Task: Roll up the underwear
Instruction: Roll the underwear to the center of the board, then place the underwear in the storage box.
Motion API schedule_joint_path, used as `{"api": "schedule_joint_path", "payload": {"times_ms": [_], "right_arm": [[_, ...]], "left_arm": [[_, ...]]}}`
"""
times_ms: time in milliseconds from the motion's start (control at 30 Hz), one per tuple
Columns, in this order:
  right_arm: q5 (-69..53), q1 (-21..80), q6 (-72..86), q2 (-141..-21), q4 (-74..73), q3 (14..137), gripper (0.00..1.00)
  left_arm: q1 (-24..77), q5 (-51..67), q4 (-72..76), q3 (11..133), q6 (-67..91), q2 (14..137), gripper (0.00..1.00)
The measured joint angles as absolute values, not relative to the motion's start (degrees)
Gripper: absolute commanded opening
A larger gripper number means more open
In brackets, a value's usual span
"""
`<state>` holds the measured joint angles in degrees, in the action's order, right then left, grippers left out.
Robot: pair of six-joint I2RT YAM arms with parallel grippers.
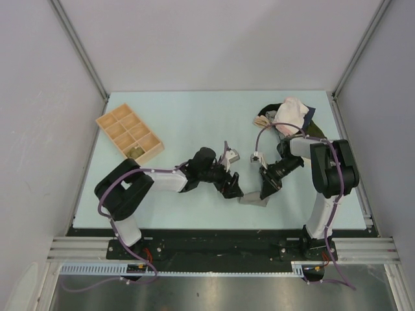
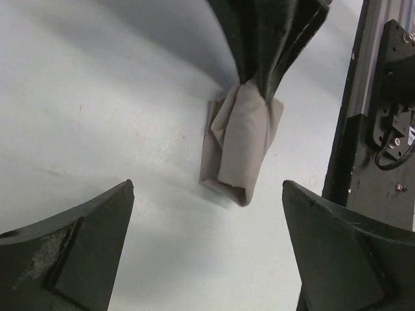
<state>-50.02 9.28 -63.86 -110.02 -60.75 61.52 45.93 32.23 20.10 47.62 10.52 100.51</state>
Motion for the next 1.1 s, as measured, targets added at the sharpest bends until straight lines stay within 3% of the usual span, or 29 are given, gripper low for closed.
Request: {"api": "schedule_joint_path", "payload": {"times_ms": [433,733,1100], "right_arm": [[-49.21,11.88,-72.03,-96.84,-56.71,54.37,0.11],[-43.44,21.50,-80.23,-83.53,-48.93,45.82,0.09],[-39.09,28.08,-83.18,-80.66,-42.94,45.82,0.09]], "left_arm": [[41.36,32.29,35.00,33.47,23.57,92.33,1.00],[40.71,43.92,40.25,33.82,22.37,94.67,1.00],[46.28,48.05,40.45,39.24,21.28,101.21,1.00]]}}
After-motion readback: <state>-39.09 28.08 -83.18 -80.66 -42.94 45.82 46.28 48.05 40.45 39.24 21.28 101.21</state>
